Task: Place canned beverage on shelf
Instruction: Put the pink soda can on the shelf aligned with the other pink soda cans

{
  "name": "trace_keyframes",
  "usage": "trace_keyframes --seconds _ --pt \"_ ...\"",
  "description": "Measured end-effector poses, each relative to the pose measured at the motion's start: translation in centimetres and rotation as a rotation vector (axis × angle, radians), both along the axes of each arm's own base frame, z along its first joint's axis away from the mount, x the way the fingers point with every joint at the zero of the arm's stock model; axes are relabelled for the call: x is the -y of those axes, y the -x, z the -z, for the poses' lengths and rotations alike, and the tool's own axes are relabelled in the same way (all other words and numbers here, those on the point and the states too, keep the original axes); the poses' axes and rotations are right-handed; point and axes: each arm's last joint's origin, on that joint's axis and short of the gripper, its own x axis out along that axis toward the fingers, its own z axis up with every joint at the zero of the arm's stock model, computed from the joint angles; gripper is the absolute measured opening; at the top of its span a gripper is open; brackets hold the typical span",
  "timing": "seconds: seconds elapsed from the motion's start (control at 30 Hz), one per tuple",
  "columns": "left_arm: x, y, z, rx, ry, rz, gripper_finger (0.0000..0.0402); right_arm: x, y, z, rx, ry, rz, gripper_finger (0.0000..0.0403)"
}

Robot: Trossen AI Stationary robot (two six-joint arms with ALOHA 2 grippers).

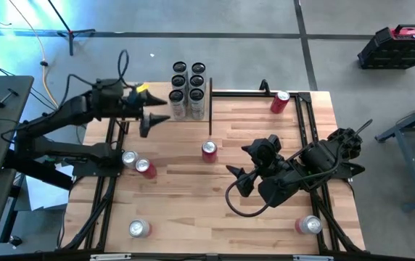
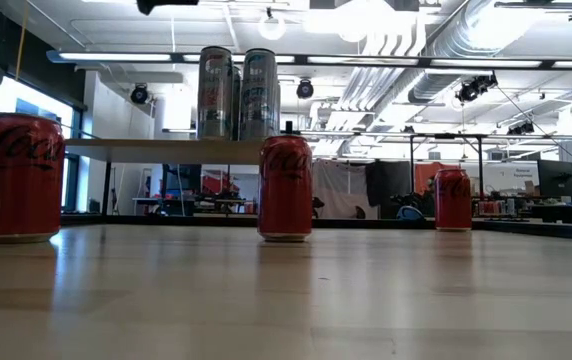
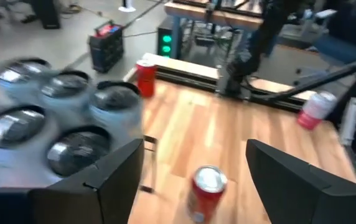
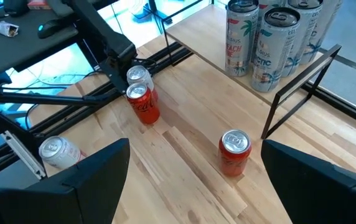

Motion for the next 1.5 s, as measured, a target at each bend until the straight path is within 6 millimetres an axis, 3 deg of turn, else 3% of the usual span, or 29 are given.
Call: trace_keyframes --seconds 0.27,0.43,0.8,1.5 --pt "0.7 -1.3 6.5 0.038 0.033 0.062 0.0249 -0.1 -0.2 -0.2 0.032 -0.014 0.004 0.0349" --pt "0.0 -1.6 8.3 0.042 -0.009 0.018 0.0248 -0.2 -0.2 -0.2 0.040 -0.019 0.004 0.0349" --pt "-2.2 -2.2 9.0 0.009 -0.046 -0.058 0.0248 -0.1 -0.3 -0.2 0.039 -0.017 0.003 0.0349" --pt "-2.3 -2.1 9.0 0.022 -0.028 -0.038 0.0248 -0.2 -0.3 -0.2 0.039 -0.016 0.004 0.0349"
